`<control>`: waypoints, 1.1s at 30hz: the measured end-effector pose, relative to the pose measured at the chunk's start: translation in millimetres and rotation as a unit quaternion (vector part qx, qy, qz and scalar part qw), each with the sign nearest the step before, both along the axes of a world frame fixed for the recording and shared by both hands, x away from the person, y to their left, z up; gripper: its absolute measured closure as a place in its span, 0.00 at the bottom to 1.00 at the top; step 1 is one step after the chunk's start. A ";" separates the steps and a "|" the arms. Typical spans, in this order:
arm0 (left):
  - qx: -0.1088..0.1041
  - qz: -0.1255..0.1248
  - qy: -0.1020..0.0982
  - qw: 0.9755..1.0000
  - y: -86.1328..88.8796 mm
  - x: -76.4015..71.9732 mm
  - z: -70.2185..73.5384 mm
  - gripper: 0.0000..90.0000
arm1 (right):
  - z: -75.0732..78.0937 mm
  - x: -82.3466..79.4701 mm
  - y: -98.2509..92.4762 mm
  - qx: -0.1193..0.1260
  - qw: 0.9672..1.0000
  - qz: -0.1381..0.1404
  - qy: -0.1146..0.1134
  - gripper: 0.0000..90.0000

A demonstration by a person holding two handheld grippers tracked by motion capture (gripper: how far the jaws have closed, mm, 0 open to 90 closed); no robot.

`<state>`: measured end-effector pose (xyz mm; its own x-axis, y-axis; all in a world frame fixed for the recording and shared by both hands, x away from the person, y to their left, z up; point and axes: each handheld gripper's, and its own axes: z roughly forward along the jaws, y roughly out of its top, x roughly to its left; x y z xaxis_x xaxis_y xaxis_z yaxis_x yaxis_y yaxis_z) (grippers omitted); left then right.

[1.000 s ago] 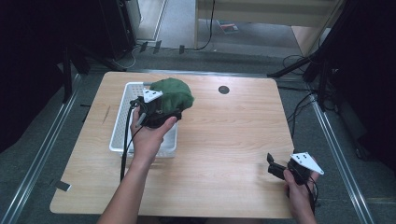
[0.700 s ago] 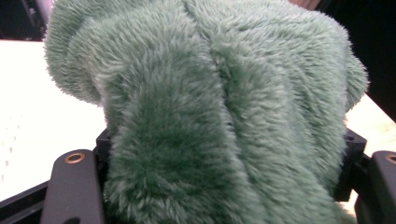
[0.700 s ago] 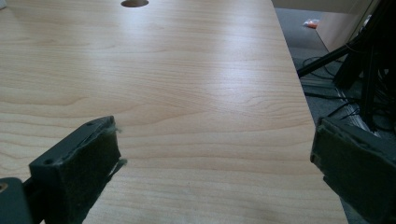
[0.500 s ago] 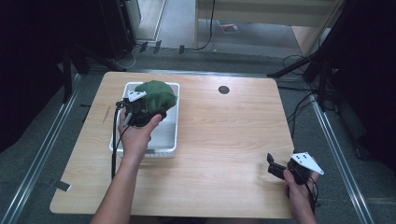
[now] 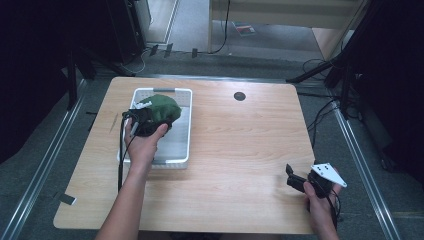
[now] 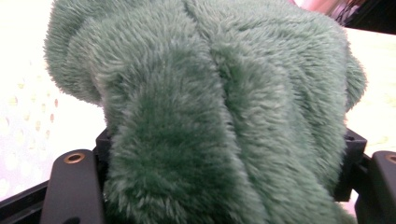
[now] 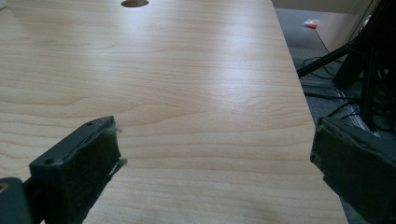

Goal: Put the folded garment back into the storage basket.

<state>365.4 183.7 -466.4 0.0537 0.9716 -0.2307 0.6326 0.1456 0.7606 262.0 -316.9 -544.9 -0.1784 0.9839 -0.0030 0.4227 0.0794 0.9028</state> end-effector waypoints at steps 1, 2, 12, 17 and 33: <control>-0.001 0.001 0.003 1.000 0.4 1.2 -1.9 0.29 | 0.0 0.0 0.0 0.000 1.000 0.000 0.000 0.02; 0.000 0.000 0.007 1.000 1.1 1.8 -2.8 0.29 | 0.0 0.0 0.1 0.000 1.000 0.000 0.000 0.02; 0.000 -0.004 0.059 0.998 0.9 12.3 -10.6 0.28 | 0.0 0.0 0.2 0.000 1.000 0.000 0.000 0.02; 0.021 -0.010 0.085 0.996 -3.7 17.9 -13.6 0.27 | -0.1 -0.1 0.1 0.000 1.000 0.000 0.000 0.02; 0.046 -0.008 0.166 0.985 -7.8 31.6 -23.6 0.16 | -0.1 0.0 0.0 0.000 1.000 -0.001 -0.001 0.02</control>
